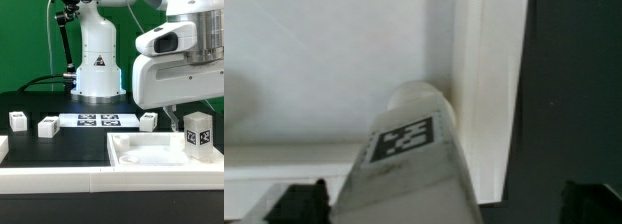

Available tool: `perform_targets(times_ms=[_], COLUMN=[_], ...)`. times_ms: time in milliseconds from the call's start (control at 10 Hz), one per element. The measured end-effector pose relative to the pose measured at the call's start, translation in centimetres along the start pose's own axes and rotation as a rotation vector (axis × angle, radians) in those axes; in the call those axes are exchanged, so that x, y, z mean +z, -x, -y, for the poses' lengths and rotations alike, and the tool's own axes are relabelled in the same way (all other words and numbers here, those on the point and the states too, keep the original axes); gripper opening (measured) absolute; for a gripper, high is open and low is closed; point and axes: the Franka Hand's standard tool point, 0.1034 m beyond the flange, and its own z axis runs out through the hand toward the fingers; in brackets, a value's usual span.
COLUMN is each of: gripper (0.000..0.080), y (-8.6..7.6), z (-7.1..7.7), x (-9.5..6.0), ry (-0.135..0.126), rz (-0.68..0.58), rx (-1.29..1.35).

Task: Assemble square table

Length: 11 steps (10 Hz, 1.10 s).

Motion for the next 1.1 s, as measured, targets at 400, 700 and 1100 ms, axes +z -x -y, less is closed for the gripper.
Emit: perform_targets(times_ms=[400,700,1100], gripper=[0.0649,0.0288,0.0288], y=[0.0,0.0,0.0], z=[-0.15,-0.25,-0.34], x=[0.01,0.0,0.0], ry=[0.0,0.001,0.001], rz=[0.0,0.0,0.0], rx=[-0.193,-0.192,-0.157])
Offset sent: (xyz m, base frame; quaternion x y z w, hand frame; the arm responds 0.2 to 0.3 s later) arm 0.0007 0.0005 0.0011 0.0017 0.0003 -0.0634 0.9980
